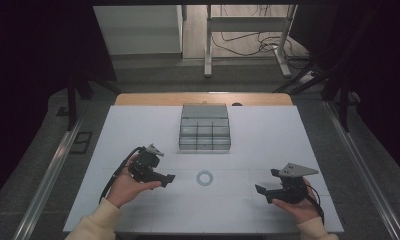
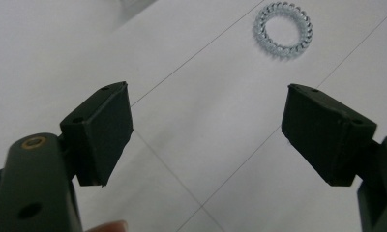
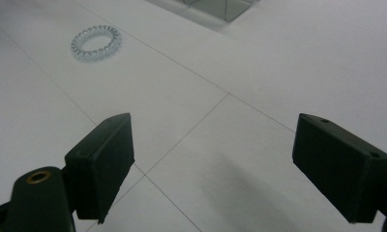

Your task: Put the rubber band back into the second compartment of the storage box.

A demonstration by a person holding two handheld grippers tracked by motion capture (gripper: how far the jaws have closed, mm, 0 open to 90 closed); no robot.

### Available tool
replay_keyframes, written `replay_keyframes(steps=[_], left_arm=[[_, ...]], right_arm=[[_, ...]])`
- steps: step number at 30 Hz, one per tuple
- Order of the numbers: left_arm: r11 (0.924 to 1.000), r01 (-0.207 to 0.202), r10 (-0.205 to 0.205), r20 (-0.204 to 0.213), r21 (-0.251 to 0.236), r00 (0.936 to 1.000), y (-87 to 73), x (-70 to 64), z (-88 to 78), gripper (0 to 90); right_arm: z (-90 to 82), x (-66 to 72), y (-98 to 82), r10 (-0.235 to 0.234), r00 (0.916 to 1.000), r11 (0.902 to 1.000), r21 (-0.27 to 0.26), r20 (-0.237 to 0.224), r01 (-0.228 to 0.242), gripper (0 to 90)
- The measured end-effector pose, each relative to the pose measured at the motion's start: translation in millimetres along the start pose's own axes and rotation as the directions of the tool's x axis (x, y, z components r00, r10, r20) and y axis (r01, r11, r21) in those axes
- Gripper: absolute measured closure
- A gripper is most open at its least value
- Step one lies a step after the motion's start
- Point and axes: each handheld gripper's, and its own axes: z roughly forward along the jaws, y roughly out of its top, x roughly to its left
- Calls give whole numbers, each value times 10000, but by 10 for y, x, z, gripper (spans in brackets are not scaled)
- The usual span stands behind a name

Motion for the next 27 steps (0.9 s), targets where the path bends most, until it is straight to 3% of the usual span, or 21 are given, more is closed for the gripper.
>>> replay_keyframes(steps=[27], left_arm=[[9966, -698, 679, 448, 434, 9967, 501, -212, 305, 188]], right_arm=[[19, 6, -4, -43, 10000, 10000, 87, -31, 43, 155]])
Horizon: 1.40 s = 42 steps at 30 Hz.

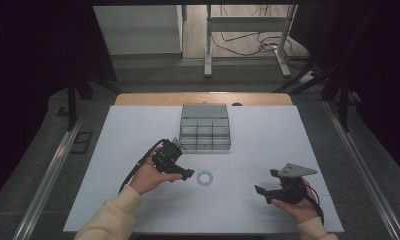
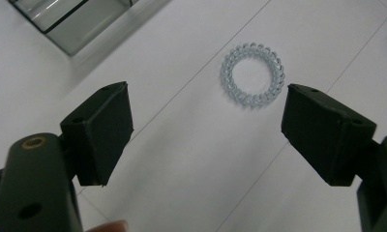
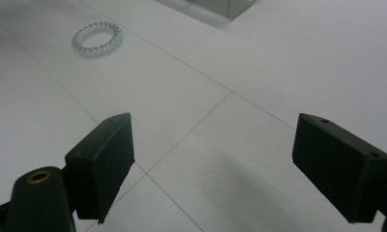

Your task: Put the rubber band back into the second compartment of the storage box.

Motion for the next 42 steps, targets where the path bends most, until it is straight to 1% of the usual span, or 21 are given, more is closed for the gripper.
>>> replay_keyframes(steps=[8, 11, 19, 26, 30, 32, 34, 36, 40, 42], left_arm=[[9998, -96, 95, 65, 185, 9999, 130, -17, 102, 194], [9998, -80, 78, 105, 161, 9999, 179, -24, 124, 201], [9991, -121, 117, 113, 404, 9999, 298, -31, 240, 209], [9976, -135, 124, 179, 673, 9998, 328, -30, 351, 215], [9965, -50, 28, 262, 831, 9997, 326, -15, 431, 226], [9957, -120, 95, 284, 919, 9996, 330, -35, 464, 235], [9950, -210, 177, 351, 978, 9992, 338, -61, 494, 269], [9937, -316, 282, 330, 1074, 9991, 343, -87, 531, 302], [9897, -501, 459, 342, 1340, 9984, 339, -119, 597, 393], [9869, -615, 568, 359, 1489, 9977, 336, -127, 617, 423]], right_arm=[[-1, -5, -3, 19, 10000, 10000, 2, 3, -19, 155], [2, -5, -4, 16, 10000, 10000, 15, 8, -16, 155], [-3, -9, -4, 23, 10000, 10000, 37, 37, -23, 155], [-3, -11, -7, 4, 10000, 10000, 47, 42, -4, 155], [6, -8, -9, -25, 10000, 10000, 82, 25, 25, 155], [6, -6, -9, -25, 10000, 9999, 127, 25, 25, 156], [8, -7, -10, -30, 10000, 9999, 137, 23, 30, 156], [10, -8, -11, -25, 10000, 9999, 136, 28, 25, 156], [6, -7, -11, -27, 10000, 9999, 149, 28, 26, 156], [9, -7, -13, -34, 10000, 9999, 138, 25, 34, 156]])
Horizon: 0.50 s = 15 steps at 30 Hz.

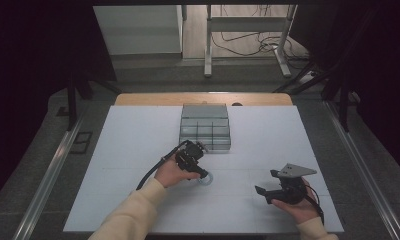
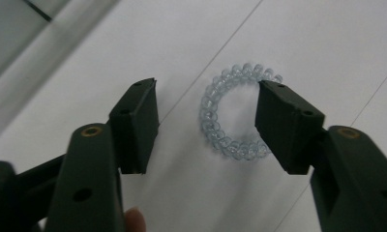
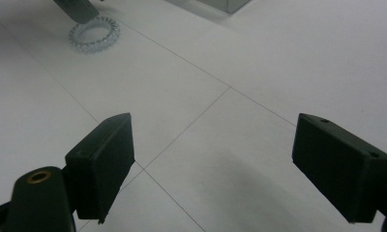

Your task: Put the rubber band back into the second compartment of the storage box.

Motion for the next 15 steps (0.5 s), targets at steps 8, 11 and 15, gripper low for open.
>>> replay_keyframes(steps=[8, 11, 15], left_arm=[[9994, -279, 281, -79, 217, 9996, -4, -46, 46, 577], [9989, -364, 370, -191, 311, 9991, -3, -62, 62, 620], [9987, -399, 411, -366, 333, 9985, -3, -70, 68, 659]], right_arm=[[1, -1, -1, -6, 10000, 10000, 12, 17, 6, 156], [3, 0, -2, -24, 10000, 10000, 23, 17, 24, 156], [1, 1, -2, -25, 10000, 10000, 22, 19, 25, 156]])
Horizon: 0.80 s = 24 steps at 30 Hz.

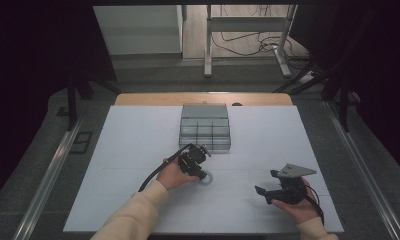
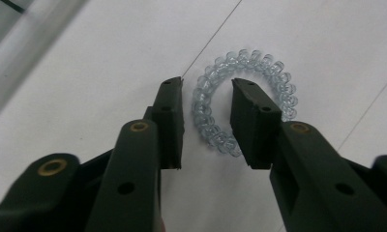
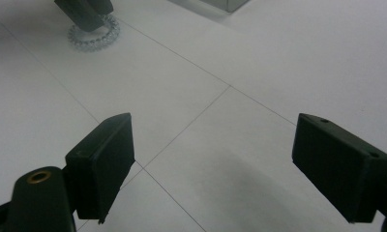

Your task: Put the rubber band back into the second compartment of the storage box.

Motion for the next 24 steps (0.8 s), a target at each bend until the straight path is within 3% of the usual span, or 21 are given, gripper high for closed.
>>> replay_keyframes(steps=[10, 24], left_arm=[[9999, -162, 162, -137, 14, 9998, -3, -15, -3, 787], [9992, 4, 0, 107, -409, 9999, -14, -25, -105, 813]], right_arm=[[2, 0, 0, -19, 10000, 10000, 11, 18, 19, 156], [-7, -2, -1, -29, 10000, 10000, 47, 81, 29, 157]])
